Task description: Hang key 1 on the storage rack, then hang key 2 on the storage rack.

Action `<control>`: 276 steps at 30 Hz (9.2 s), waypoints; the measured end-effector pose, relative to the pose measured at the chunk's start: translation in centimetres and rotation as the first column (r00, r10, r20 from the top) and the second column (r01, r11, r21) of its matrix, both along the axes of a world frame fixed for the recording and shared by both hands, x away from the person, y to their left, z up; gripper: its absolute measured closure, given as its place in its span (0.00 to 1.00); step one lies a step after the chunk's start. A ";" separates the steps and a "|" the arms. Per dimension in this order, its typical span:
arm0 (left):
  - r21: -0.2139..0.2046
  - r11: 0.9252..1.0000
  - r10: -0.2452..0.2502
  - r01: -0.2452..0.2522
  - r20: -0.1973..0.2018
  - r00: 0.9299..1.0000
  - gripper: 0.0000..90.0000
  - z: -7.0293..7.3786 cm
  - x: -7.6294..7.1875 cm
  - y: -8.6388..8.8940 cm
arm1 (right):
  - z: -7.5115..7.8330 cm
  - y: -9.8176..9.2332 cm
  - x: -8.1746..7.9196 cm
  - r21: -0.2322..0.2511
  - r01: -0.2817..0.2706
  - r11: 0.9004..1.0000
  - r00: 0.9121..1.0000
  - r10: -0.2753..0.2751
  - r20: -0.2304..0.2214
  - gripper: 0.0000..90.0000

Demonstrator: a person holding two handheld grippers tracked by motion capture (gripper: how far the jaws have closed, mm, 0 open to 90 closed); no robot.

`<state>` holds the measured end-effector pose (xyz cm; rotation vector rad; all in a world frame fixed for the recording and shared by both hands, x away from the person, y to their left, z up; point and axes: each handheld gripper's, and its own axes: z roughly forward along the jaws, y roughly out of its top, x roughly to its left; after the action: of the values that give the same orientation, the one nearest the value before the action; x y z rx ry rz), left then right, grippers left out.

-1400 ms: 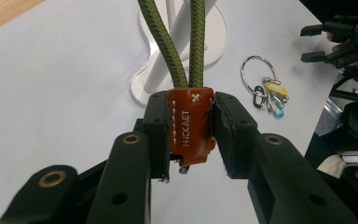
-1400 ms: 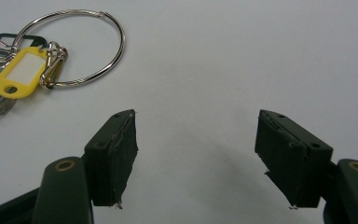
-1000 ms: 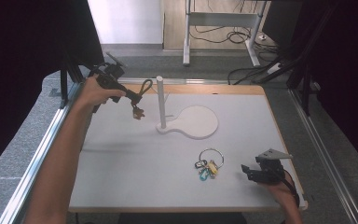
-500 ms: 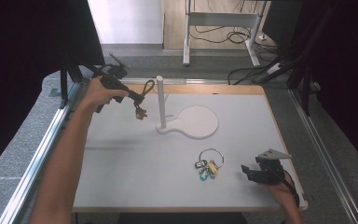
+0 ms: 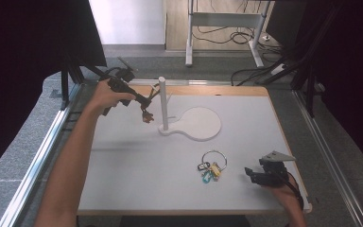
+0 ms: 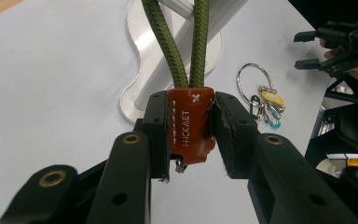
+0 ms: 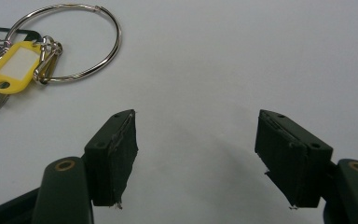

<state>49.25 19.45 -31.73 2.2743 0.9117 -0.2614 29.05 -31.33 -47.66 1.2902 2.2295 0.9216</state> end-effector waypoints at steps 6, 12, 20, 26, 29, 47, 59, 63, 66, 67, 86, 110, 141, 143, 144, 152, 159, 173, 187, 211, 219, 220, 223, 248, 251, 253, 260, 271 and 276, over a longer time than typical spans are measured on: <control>0.012 1.000 -0.004 0.004 -0.005 1.000 0.75 -0.5 0.0 -0.4 | 0.0 0.1 0.0 0.000 0.002 1.000 1.000 -0.002 0.000 0.33; 0.009 1.000 0.002 -0.002 -0.013 1.000 0.75 -1.5 0.0 -0.4 | -0.1 0.1 0.0 -0.002 0.000 1.000 1.000 0.000 -0.002 0.33; 0.005 1.000 0.019 -0.019 0.044 0.999 0.69 -1.4 -0.7 -0.4 | -0.1 0.2 0.0 -0.006 -0.001 1.000 1.000 0.001 -0.001 0.33; 0.021 0.999 0.036 -0.039 0.107 0.994 0.64 -1.1 -2.1 -0.3 | 0.1 0.2 0.0 -0.002 0.003 1.000 1.000 -0.003 0.004 0.33; 0.028 0.999 0.037 -0.042 0.150 0.988 0.61 -0.9 -3.3 -0.3 | 0.2 0.2 0.0 0.002 0.007 1.000 1.000 -0.007 0.008 0.33; 0.019 0.998 0.060 -0.068 0.262 0.963 0.48 -2.8 -12.3 0.2 | 1.7 0.4 0.5 0.024 -0.005 1.000 0.999 0.004 0.037 0.33; 0.046 0.998 0.037 -0.051 0.271 0.962 0.45 -6.6 -17.4 0.8 | 2.7 1.7 1.4 0.008 -0.047 0.999 0.998 0.046 0.029 0.34; 0.041 0.998 0.042 -0.055 0.258 0.965 0.45 -7.7 -18.1 1.1 | 3.1 2.1 1.6 -0.007 -0.055 0.998 0.998 0.055 0.025 0.34; 0.050 0.998 0.033 -0.046 0.243 0.969 0.45 -8.4 -18.2 1.2 | 3.7 2.4 1.9 -0.008 -0.062 0.998 0.998 0.062 0.022 0.34; 0.071 0.996 0.027 -0.046 0.247 0.969 0.45 -8.5 -18.2 1.1 | 3.9 2.5 2.0 -0.010 -0.061 0.998 0.998 0.061 0.020 0.34; 0.045 0.999 0.014 -0.026 0.252 0.968 0.44 -8.9 -19.7 0.5 | 8.6 4.5 5.1 -0.073 -0.127 0.989 0.990 0.122 -0.073 0.47; 0.071 0.997 -0.024 0.007 0.237 0.971 0.43 -9.4 -19.5 0.0 | 4.7 11.7 11.3 -0.265 -0.385 0.884 0.871 0.253 -0.421 0.72; 0.017 0.999 -0.040 0.037 0.214 0.976 0.43 -9.5 -19.7 -0.2 | 1.8 14.5 13.6 -0.291 -0.493 0.820 0.799 0.294 -0.524 0.87; 0.021 0.999 -0.042 0.039 0.211 0.977 0.43 -9.6 -19.7 -0.3 | 1.9 14.6 13.7 -0.295 -0.494 0.818 0.796 0.290 -0.532 0.87; 0.021 0.999 -0.042 0.039 0.210 0.977 0.43 -9.6 -19.7 -0.3 | 1.8 14.6 13.7 -0.297 -0.493 0.818 0.796 0.286 -0.533 0.87; 0.021 0.999 -0.040 0.036 0.222 0.974 0.43 -9.3 -19.8 0.1 | 1.9 15.1 14.0 -0.311 -0.501 0.808 0.782 0.269 -0.562 0.88; 0.028 0.999 -0.046 0.041 0.221 0.974 0.43 -9.4 -19.8 0.1 | 2.0 15.3 14.1 -0.317 -0.506 0.802 0.774 0.261 -0.576 0.87; 0.017 1.000 -0.026 0.024 0.194 0.981 0.43 -9.9 -19.5 0.4 | 2.0 15.3 14.2 -0.324 -0.515 0.794 0.772 0.264 -0.579 0.87; 0.011 1.000 -0.028 0.026 0.192 0.981 0.43 -9.8 -19.6 0.4 | 2.0 15.6 14.6 -0.319 -0.537 0.781 0.750 0.269 -0.605 0.94; -0.009 1.000 -0.015 0.017 0.204 0.979 0.42 -9.4 -19.8 0.8 | 7.4 14.1 13.3 -0.186 -0.556 0.810 0.702 0.338 -0.627 0.98; -0.009 1.000 -0.018 0.020 0.202 0.979 0.42 -9.4 -19.7 0.8 | 8.0 14.4 12.8 -0.168 -0.575 0.801 0.689 0.363 -0.627 0.98; -0.010 1.000 -0.017 0.020 0.202 0.979 0.42 -9.4 -19.7 0.8 | 8.1 14.4 12.7 -0.170 -0.576 0.799 0.689 0.363 -0.627 0.98; -0.008 1.000 -0.019 0.021 0.204 0.979 0.42 -9.4 -19.7 0.9 | 8.3 14.3 12.6 -0.164 -0.569 0.806 0.694 0.364 -0.622 0.98; -0.012 1.000 -0.016 0.018 0.203 0.979 0.42 -9.3 -19.8 1.0 | 14.5 13.2 12.4 -0.149 -0.518 0.842 0.765 0.378 -0.521 0.98; -0.011 1.000 -0.015 0.018 0.200 0.980 0.42 -9.3 -19.8 0.9 | 15.1 13.2 12.5 -0.139 -0.515 0.846 0.771 0.387 -0.505 0.98; -0.013 1.000 -0.015 0.018 0.199 0.980 0.42 -9.3 -19.8 0.9 | 15.5 13.1 12.5 -0.131 -0.512 0.849 0.775 0.391 -0.498 0.98; -0.014 1.000 -0.016 0.019 0.198 0.980 0.42 -9.3 -19.8 0.9 | 16.9 13.0 12.8 -0.102 -0.495 0.863 0.794 0.401 -0.456 0.98; -0.012 1.000 -0.016 0.018 0.197 0.980 0.42 -9.3 -19.8 0.9 | 19.0 13.4 13.4 -0.080 -0.489 0.869 0.809 0.417 -0.414 0.98; -0.015 1.000 -0.018 0.022 0.197 0.980 0.42 -9.3 -19.8 1.0 | 20.0 13.9 13.6 -0.081 -0.491 0.867 0.813 0.423 -0.401 0.98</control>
<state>29.48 20.40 -41.04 2.2480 0.7813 -0.0501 42.64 -17.46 -27.70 0.9069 2.9343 0.6331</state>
